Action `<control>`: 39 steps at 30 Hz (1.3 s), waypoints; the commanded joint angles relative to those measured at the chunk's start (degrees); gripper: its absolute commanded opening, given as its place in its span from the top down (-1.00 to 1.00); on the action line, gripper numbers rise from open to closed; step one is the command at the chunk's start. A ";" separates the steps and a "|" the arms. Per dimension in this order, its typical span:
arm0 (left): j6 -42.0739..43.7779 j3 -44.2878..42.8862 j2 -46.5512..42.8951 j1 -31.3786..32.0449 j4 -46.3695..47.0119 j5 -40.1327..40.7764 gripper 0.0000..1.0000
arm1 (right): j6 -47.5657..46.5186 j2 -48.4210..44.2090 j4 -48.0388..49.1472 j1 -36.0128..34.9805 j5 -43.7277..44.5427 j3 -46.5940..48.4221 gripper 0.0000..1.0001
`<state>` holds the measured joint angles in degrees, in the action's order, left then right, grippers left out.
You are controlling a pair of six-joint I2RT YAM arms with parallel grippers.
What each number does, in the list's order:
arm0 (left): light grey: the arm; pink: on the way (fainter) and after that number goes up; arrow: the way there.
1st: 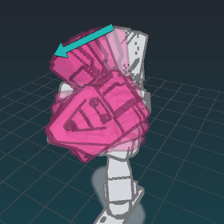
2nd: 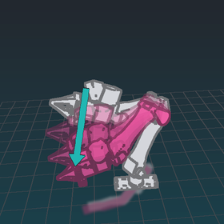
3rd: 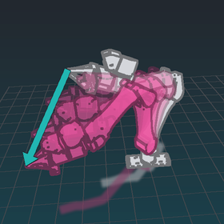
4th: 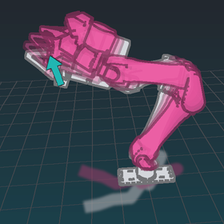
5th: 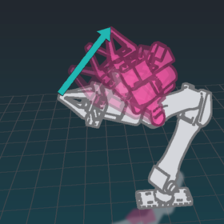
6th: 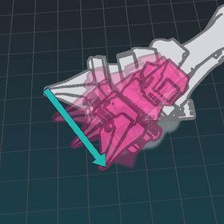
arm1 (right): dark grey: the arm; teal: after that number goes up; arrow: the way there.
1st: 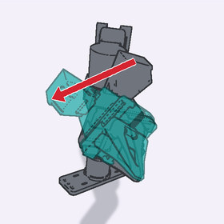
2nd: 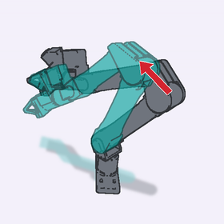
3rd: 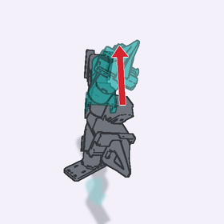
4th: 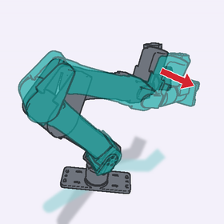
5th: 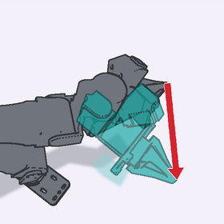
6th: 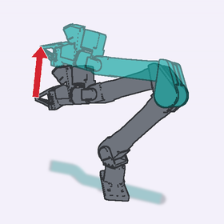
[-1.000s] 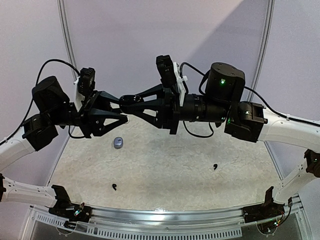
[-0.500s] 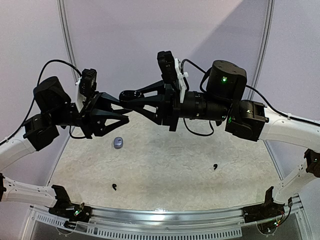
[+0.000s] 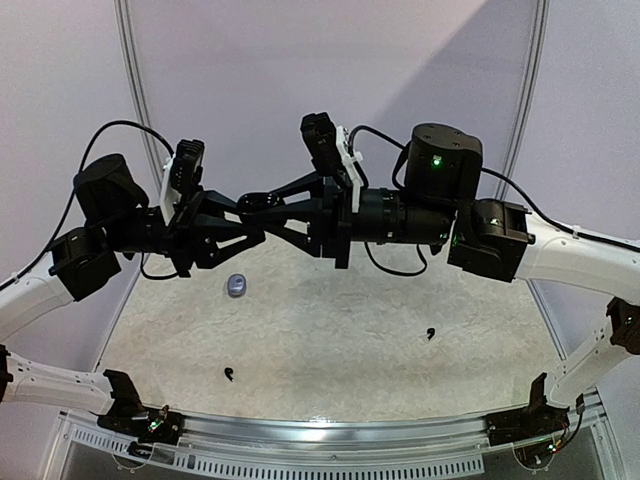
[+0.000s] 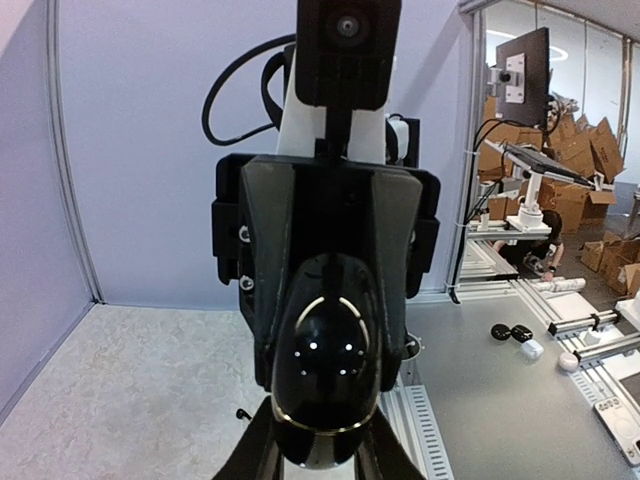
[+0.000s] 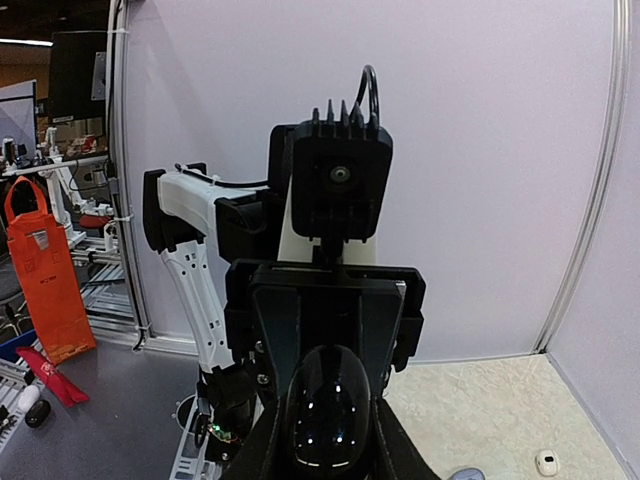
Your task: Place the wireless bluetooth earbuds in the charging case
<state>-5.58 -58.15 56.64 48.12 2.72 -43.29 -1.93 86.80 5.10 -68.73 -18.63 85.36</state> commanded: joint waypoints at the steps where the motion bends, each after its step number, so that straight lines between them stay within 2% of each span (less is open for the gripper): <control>1: 1.00 -1.26 0.08 0.44 -0.08 -1.05 0.62 | -0.82 1.65 -3.58 0.11 2.73 1.68 1.00; 6: 1.82 -1.26 -0.08 0.42 -0.71 -1.36 0.83 | -1.72 1.89 -5.10 0.05 4.36 1.45 1.00; 8: 2.17 -1.18 -0.18 0.40 -0.87 -1.36 0.85 | -1.93 2.01 -7.15 0.16 4.83 1.22 1.00; 9: 2.24 -1.22 -0.29 0.40 -0.95 -1.36 0.82 | -2.00 2.11 -7.61 0.14 5.02 1.13 1.00; 12: 2.23 -1.18 -0.26 0.44 -1.04 -1.53 0.55 | -1.70 2.23 -8.65 0.11 5.46 1.04 1.00; 17: 2.33 -1.18 -0.22 0.46 -0.93 -1.62 0.61 | -1.16 1.98 -8.12 0.07 5.69 0.59 1.00; 21: 2.36 -1.24 -0.18 0.43 -0.98 -1.86 0.45 | -0.89 2.03 -8.63 0.10 6.22 0.59 1.00; 25: 2.63 -1.34 -0.21 0.40 -1.41 -1.72 0.43 | -0.57 2.02 -9.32 0.09 6.59 0.43 1.00; 27: 2.99 -1.42 -0.24 0.44 -1.68 -1.79 0.52 | -0.38 1.97 -9.64 0.12 6.81 0.42 1.00; 32: 3.30 -1.53 -0.21 0.47 -1.93 -1.96 1.00 | -0.38 1.79 -9.26 0.10 6.77 0.33 1.00; 35: 3.43 -1.43 -0.26 0.45 -1.88 -1.67 1.00 | -0.19 2.04 -8.95 0.12 7.30 0.33 1.00; 36: 3.51 -1.39 -0.27 0.42 -1.91 -1.44 1.00 | 0.02 2.05 -8.89 0.13 7.93 0.29 0.94; 37: 3.75 -1.31 -0.44 0.48 -1.89 -1.18 1.00 | 0.27 1.99 -8.88 0.17 8.62 0.25 0.77; 38: 4.16 -1.27 -0.53 0.45 -2.18 -0.60 1.00 | 0.78 2.00 -8.93 0.16 9.21 0.18 0.35; 39: 5.07 -1.31 -0.61 0.46 -2.49 0.21 1.00 | 1.05 1.89 -9.05 0.11 9.64 0.16 0.14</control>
<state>-3.03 -58.17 56.71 48.05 -1.41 -42.83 -2.39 87.11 -0.14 -69.19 -15.64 86.04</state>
